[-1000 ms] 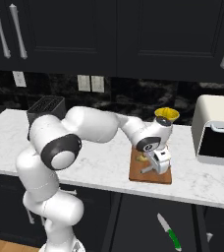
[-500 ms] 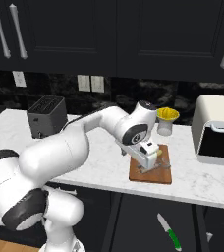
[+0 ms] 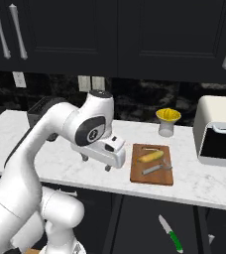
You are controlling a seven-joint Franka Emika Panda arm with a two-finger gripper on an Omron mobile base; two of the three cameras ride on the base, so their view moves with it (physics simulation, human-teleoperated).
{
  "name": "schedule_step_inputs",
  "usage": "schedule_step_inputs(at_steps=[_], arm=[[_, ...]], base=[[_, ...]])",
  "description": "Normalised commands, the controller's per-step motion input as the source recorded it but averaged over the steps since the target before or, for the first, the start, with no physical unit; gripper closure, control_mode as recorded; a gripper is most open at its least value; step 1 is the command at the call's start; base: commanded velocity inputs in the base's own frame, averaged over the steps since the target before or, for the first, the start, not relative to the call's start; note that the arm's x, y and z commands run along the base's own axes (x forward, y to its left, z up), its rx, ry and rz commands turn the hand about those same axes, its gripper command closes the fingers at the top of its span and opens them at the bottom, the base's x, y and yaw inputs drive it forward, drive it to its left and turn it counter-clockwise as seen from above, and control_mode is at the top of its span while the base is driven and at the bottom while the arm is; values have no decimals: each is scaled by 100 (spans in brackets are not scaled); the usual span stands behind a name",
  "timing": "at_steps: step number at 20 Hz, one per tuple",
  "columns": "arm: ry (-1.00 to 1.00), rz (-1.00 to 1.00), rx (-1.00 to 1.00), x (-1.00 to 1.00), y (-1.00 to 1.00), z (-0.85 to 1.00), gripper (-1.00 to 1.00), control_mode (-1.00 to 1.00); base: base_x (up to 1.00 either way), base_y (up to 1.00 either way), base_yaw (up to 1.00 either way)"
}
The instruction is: Place the appropriate cutting tool for cutting the cucumber skin on the cutting board.
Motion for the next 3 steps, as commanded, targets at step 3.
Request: schedule_step_inputs(at_steps=[3], arm=[[-1,31,0,-100,23,46,-100,-100]], base=[[0,0,0]])
